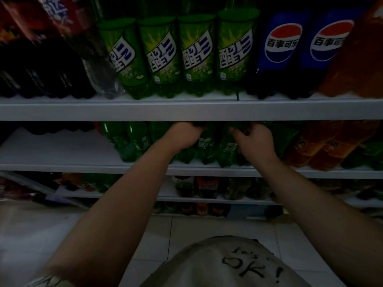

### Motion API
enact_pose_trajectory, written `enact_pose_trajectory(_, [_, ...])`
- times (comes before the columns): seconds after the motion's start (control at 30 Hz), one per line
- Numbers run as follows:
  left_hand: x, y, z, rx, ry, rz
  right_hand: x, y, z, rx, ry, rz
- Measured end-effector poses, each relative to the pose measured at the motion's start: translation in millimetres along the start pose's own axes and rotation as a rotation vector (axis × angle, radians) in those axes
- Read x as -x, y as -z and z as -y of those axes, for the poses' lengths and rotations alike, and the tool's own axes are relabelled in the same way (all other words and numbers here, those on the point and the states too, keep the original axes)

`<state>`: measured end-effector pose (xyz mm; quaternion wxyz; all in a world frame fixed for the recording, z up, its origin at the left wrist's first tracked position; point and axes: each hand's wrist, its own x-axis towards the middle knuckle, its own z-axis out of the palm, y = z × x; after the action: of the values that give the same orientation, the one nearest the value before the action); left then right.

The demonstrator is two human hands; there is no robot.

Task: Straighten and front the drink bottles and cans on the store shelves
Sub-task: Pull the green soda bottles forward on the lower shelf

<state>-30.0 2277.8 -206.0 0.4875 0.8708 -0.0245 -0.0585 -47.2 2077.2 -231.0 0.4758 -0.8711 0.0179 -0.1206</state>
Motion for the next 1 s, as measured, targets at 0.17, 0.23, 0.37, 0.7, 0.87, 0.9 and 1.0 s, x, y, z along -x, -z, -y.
enact_pose_trajectory(0.17, [4.0, -1.6, -1.8, -0.154, 0.016, -0.027, -2.7, 3.8, 9.0, 0.113, 0.022, 0.054])
enact_pose_trajectory(0.23, [2.5, -4.2, -3.2, -0.270, 0.003, -0.054, -6.3, 2.8, 12.9, 0.094, -0.004, 0.063])
enact_pose_trajectory(0.37, [0.2, -4.4, -2.1, -0.331, 0.034, -0.066, -5.7, -0.6, 12.7, 0.035, -0.007, 0.049])
enact_pose_trajectory(0.7, [0.3, -2.6, -6.0, -0.347, 0.026, -0.014, -5.8, 0.1, 15.9, 0.045, 0.007, 0.075])
enact_pose_trajectory(0.87, [12.7, 13.0, 5.5, -0.204, 0.027, -0.036, 35.7, -3.5, 16.0, 0.045, 0.134, -0.193])
enact_pose_trajectory(0.9, [18.4, 19.5, 11.3, -0.197, -0.003, -0.091, 48.5, -8.7, 17.1, 0.052, 0.212, -0.160])
enact_pose_trajectory(1.0, [38.5, 43.3, 35.6, -0.268, -0.048, -0.282, 59.6, -30.3, 26.4, 0.125, 0.386, 0.142])
